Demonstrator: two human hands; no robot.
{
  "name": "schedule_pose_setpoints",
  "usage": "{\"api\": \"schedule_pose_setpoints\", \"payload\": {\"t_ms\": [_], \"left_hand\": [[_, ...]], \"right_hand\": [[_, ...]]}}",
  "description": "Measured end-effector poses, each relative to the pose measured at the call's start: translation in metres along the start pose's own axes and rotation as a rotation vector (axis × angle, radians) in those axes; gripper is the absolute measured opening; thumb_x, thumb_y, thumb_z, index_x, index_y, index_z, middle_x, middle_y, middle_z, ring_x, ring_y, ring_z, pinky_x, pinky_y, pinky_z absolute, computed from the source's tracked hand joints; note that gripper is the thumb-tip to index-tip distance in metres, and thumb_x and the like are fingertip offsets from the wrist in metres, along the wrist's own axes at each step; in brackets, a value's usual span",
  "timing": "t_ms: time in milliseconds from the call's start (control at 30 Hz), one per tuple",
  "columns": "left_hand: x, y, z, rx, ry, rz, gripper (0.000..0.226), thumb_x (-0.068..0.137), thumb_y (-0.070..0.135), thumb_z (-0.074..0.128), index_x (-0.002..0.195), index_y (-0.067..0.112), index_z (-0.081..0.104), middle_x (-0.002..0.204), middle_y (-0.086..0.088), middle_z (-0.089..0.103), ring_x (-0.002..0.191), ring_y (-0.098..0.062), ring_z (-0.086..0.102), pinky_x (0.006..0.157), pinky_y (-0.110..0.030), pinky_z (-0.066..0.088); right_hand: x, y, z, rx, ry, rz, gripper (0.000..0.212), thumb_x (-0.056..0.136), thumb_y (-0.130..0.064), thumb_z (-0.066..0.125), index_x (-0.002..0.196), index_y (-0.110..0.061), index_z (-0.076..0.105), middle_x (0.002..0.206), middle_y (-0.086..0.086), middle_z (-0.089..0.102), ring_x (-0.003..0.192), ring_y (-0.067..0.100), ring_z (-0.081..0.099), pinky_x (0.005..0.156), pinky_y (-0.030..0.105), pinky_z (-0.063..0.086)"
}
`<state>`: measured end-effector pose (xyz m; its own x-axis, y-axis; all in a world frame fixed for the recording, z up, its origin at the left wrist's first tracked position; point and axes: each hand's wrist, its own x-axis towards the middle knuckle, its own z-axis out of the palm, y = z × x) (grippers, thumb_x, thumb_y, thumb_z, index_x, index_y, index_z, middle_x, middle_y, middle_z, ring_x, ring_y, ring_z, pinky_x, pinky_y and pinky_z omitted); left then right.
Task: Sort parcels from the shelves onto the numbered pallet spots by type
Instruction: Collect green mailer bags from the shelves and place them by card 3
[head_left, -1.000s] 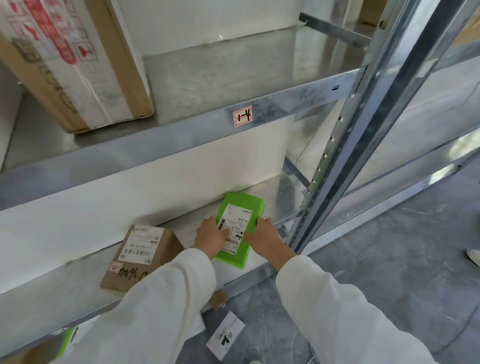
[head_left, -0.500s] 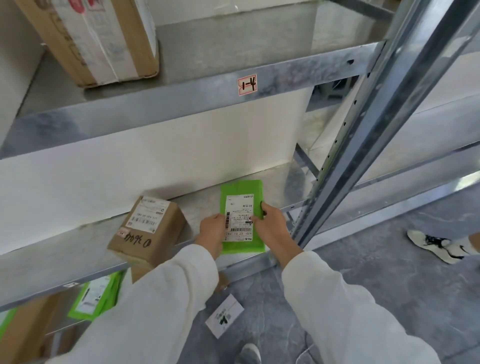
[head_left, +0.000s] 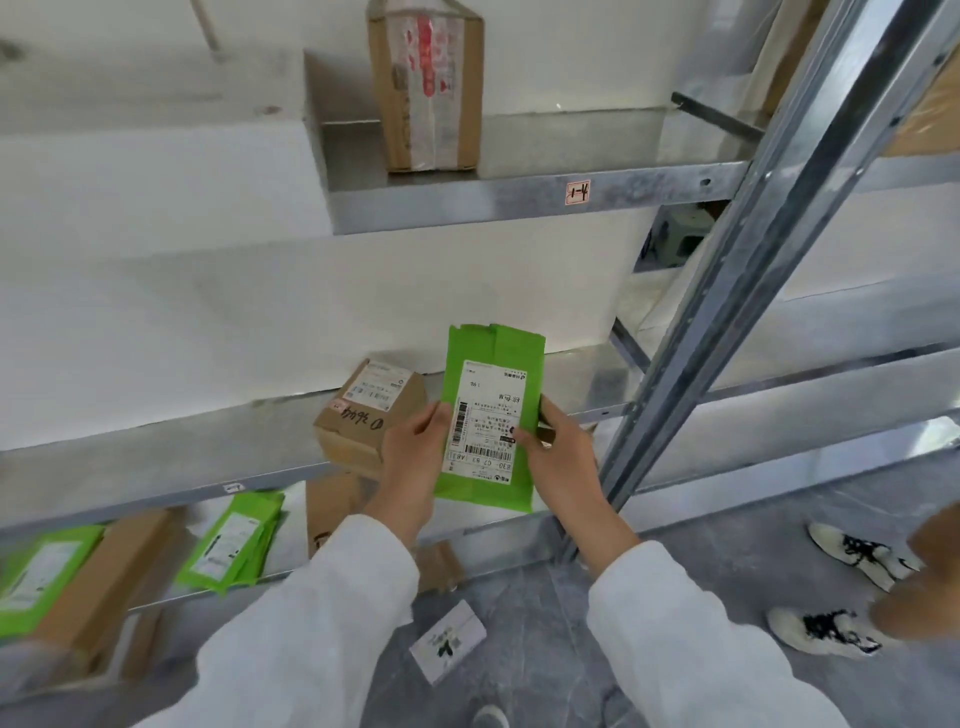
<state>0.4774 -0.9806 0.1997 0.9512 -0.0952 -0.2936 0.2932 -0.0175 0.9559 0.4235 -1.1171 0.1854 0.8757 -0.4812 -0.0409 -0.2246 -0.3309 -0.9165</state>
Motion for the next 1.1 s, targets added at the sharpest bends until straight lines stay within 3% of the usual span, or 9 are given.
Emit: {"api": "schedule_pose_setpoints", "payload": {"t_ms": [167,333,400,467,567,667,800,967,1100], "left_hand": [[-0.067,0.002,-0.074,-0.065,0.077,0.097,0.025,0.096,0.029,0.056,0.079,0.038,0.071,0.088,0.007,0.075,0.085,-0.015,0.070,0.081,-0.036,0.056],[-0.134,-0.007,-0.153,-0.086,0.194,0.221,0.020,0.097,0.018,0.055,0.097,0.034,0.068,0.072,0.022,0.068,0.068,0.004,0.064,0.061,-0.011,0.051],[-0.162,-0.016,-0.183,-0.114,0.251,0.227,0.023,0.096,0.016,0.056,0.097,0.035,0.069,0.078,0.019,0.072,0.070,0.007,0.066,0.064,-0.012,0.052],[-0.187,-0.029,-0.215,-0.144,0.320,0.205,0.021,0.095,0.019,0.058,0.105,0.032,0.071,0.097,0.007,0.075,0.086,-0.005,0.070,0.079,-0.027,0.056],[-0.221,-0.044,-0.267,-0.203,0.448,0.202,0.020,0.095,0.018,0.059,0.103,0.030,0.073,0.099,0.004,0.075,0.098,-0.017,0.070,0.090,-0.041,0.055],[-0.254,-0.053,-0.319,-0.285,0.557,0.204,0.021,0.094,0.013,0.061,0.111,0.017,0.071,0.093,0.011,0.074,0.089,-0.005,0.070,0.084,-0.030,0.058],[-0.300,-0.066,-0.388,-0.336,0.735,0.215,0.029,0.091,0.016,0.065,0.119,0.007,0.068,0.111,-0.006,0.072,0.101,-0.018,0.068,0.093,-0.041,0.054],[-0.360,-0.078,-0.459,-0.420,0.961,0.269,0.021,0.093,0.010,0.061,0.110,0.019,0.069,0.082,0.012,0.074,0.072,0.001,0.069,0.060,-0.013,0.054],[-0.393,-0.087,-0.511,-0.466,1.135,0.258,0.022,0.092,0.013,0.064,0.113,0.018,0.069,0.084,0.010,0.075,0.076,-0.003,0.071,0.064,-0.018,0.056]], "right_hand": [[-0.068,-0.040,0.030,0.042,-0.078,-0.092,0.041,0.092,-0.006,0.058,0.127,-0.028,0.055,0.105,-0.016,0.062,0.093,0.002,0.058,0.086,0.019,0.048],[-0.142,-0.066,0.071,0.088,-0.195,-0.160,0.035,0.090,-0.002,0.059,0.121,-0.018,0.062,0.104,-0.010,0.065,0.094,0.008,0.060,0.069,-0.002,0.041],[-0.170,-0.074,0.091,0.091,-0.250,-0.183,0.035,0.091,-0.002,0.059,0.121,-0.019,0.062,0.111,-0.008,0.066,0.101,0.010,0.060,0.077,0.002,0.044],[-0.198,-0.082,0.113,0.097,-0.316,-0.216,0.036,0.090,-0.003,0.060,0.121,-0.020,0.062,0.117,-0.006,0.066,0.107,0.011,0.060,0.092,0.019,0.049],[-0.240,-0.097,0.152,0.102,-0.431,-0.253,0.037,0.089,-0.004,0.062,0.123,-0.019,0.063,0.116,-0.007,0.067,0.107,0.010,0.062,0.097,0.036,0.051],[-0.276,-0.114,0.191,0.104,-0.539,-0.308,0.043,0.089,-0.004,0.063,0.127,-0.023,0.060,0.117,-0.009,0.067,0.106,0.007,0.062,0.097,0.035,0.051],[-0.326,-0.141,0.248,0.067,-0.688,-0.412,0.045,0.089,-0.008,0.064,0.129,-0.029,0.059,0.119,-0.012,0.066,0.108,0.008,0.061,0.099,0.037,0.048],[-0.393,-0.177,0.318,0.072,-0.917,-0.496,0.046,0.089,-0.009,0.064,0.132,-0.023,0.057,0.121,-0.007,0.065,0.108,0.009,0.061,0.097,0.029,0.048],[-0.440,-0.198,0.370,0.094,-1.050,-0.529,0.048,0.089,-0.008,0.065,0.133,-0.026,0.056,0.116,-0.011,0.064,0.104,0.007,0.061,0.089,0.021,0.048]]}}
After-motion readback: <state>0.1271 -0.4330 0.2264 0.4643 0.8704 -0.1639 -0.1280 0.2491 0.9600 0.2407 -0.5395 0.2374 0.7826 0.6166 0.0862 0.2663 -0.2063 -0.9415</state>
